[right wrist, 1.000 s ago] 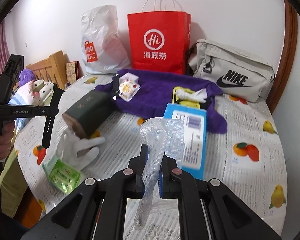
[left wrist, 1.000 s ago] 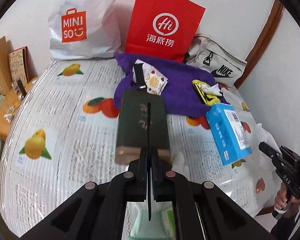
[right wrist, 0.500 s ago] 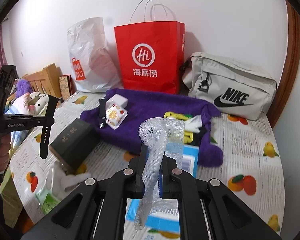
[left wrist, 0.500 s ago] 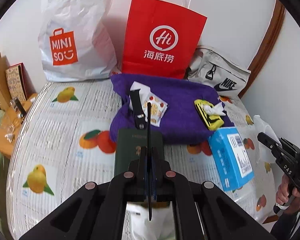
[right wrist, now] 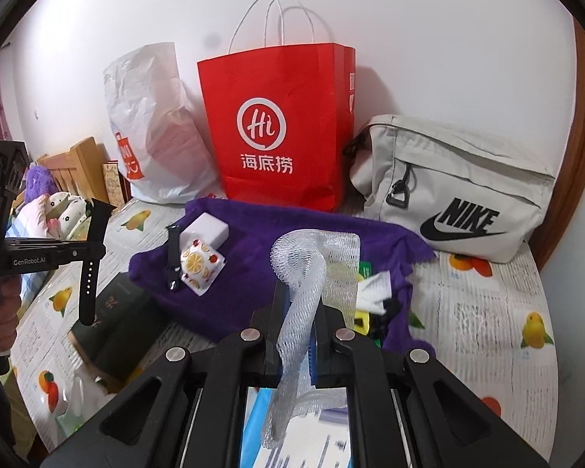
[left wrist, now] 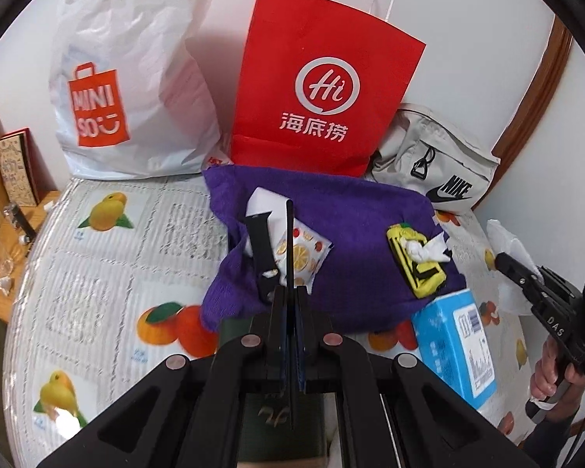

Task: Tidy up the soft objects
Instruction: 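Place the mesh bag on the towel with the right gripper while the left drops the strap bundle there, then move the left gripper back toward the green tin, then grasp the white glove with the left gripper while the right grasps the green tissue packet, then carry the white glove toward the purple towel with the left while the right carries the green packet there, then lower the green tissue packet onto the towel and open the right gripper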

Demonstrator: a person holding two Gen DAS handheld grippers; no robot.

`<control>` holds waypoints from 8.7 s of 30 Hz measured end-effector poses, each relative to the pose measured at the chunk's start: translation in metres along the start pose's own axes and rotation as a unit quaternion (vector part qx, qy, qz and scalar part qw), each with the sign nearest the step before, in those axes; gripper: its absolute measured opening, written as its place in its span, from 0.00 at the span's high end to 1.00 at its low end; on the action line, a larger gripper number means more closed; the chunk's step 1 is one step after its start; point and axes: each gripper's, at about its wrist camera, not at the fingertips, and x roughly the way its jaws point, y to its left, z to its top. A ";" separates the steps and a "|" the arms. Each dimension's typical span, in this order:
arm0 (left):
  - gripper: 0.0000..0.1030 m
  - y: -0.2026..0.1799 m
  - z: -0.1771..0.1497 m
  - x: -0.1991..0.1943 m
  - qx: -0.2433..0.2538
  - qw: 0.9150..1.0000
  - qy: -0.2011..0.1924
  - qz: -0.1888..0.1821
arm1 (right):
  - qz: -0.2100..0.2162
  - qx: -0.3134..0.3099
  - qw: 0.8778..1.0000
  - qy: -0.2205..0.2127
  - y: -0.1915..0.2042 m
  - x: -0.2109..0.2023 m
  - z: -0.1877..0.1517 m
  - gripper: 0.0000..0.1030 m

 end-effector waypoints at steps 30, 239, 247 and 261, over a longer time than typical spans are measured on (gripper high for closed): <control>0.96 -0.009 0.062 0.114 -0.018 0.998 0.054 -0.022 | 0.029 0.008 0.995 0.094 -0.035 0.132 0.032 0.88; 0.75 -0.021 0.030 0.041 0.022 0.999 0.015 0.026 | -0.014 0.010 1.000 0.016 0.002 0.052 0.032 0.24; 0.75 -0.026 0.044 0.066 0.022 0.999 0.029 0.020 | 0.011 0.001 0.998 0.064 -0.005 0.097 0.034 0.24; 0.75 -0.035 0.060 0.107 0.018 0.998 0.060 -0.005 | 0.000 0.006 0.993 0.114 -0.024 0.133 0.025 0.22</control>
